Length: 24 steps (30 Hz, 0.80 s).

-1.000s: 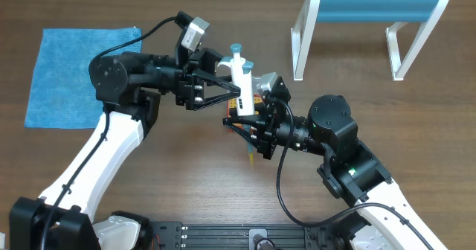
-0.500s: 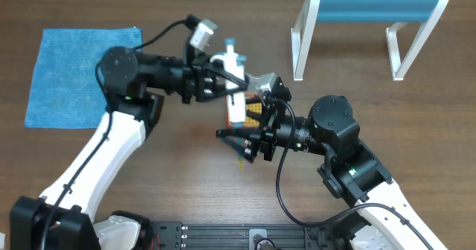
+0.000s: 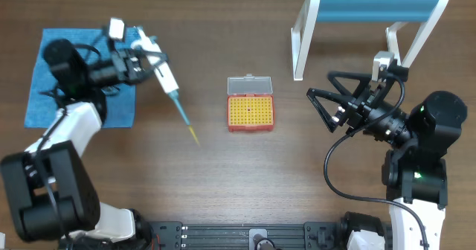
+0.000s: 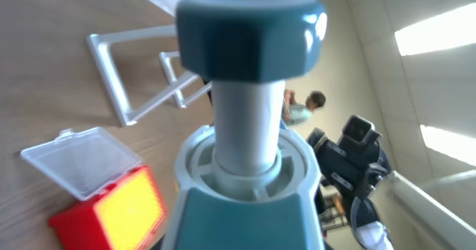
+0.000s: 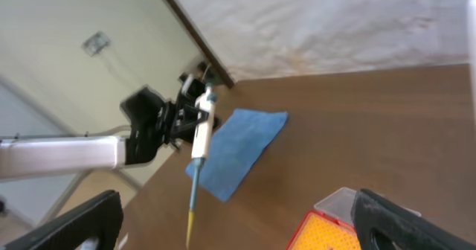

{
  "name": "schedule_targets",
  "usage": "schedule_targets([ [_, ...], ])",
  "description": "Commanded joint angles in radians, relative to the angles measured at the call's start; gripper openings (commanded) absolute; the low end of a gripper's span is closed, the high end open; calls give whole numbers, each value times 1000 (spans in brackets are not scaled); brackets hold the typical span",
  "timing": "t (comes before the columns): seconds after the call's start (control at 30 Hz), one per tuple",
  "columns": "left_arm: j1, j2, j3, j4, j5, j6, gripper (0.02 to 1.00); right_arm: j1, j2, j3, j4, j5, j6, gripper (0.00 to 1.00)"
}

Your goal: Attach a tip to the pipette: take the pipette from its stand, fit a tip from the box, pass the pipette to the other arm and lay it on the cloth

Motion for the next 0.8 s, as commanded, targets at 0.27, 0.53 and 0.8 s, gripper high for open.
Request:
schedule_targets([
  [0.27, -130, 18, -119, -678, -886, 402, 25, -3, -13, 5, -245, 307, -105, 993],
  [0.53, -128, 17, 716, -1569, -1120, 800, 25, -3, 47, 5, -260, 327, -107, 993],
  [0.8, 94, 426, 1239, -2170, -1538, 1019, 25, -3, 53, 27, -259, 449, -108, 991],
])
